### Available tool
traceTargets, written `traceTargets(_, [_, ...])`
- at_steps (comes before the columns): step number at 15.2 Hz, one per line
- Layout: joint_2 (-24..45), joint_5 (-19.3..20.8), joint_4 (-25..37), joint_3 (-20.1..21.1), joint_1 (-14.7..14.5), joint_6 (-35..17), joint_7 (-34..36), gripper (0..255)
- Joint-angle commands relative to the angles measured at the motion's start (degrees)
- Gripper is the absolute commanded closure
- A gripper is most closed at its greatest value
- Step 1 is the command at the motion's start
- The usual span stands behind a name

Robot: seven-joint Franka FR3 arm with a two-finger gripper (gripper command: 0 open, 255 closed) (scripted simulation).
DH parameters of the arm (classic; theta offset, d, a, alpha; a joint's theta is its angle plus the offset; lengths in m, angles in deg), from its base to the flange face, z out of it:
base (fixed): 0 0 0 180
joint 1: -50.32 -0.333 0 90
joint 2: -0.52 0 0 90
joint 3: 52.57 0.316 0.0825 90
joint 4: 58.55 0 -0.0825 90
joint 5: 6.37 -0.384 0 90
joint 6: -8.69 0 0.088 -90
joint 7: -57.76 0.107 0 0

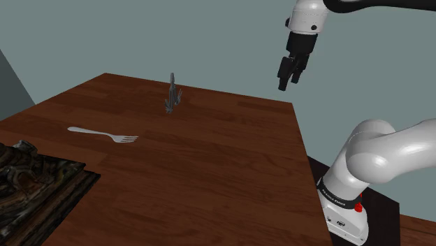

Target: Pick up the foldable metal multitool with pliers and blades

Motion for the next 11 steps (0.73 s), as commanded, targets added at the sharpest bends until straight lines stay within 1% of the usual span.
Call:
traceTargets(1, [0.0, 0.0, 0.0, 0.0, 0.0, 0.0, 0.0, 0])
traceTargets(6, [5.4, -5.0, 3.2, 8.0, 1.3, -2.9, 14.7, 0])
traceTargets(11, [13.3, -7.8, 9.1, 15.5, 3.5, -6.0, 29.2, 0])
